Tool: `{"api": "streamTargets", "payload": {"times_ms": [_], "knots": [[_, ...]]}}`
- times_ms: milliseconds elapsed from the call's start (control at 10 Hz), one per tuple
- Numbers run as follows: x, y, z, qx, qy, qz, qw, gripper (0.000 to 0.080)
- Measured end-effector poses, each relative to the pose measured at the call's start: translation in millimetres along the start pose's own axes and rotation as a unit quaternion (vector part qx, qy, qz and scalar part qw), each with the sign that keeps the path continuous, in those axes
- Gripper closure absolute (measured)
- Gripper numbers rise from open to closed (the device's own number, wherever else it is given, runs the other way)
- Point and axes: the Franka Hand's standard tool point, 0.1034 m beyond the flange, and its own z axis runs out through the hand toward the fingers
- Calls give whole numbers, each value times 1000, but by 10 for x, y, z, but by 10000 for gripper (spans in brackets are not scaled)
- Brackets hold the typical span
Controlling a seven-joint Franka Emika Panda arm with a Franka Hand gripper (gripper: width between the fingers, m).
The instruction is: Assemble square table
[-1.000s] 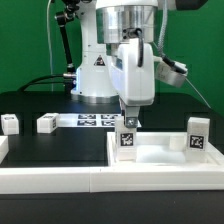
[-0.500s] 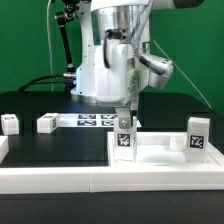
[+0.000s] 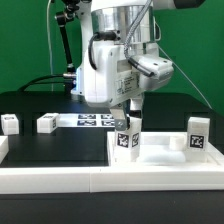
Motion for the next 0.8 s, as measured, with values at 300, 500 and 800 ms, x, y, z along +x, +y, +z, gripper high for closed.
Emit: {"api": "streamTargets", "payload": {"times_ms": [300,500,800], "knots": [[-4,7,10,0,2,-130,992,161],[-13,2,13,4,3,-198,980,152],[-26,26,14,-6,4,-297,955,150]]}}
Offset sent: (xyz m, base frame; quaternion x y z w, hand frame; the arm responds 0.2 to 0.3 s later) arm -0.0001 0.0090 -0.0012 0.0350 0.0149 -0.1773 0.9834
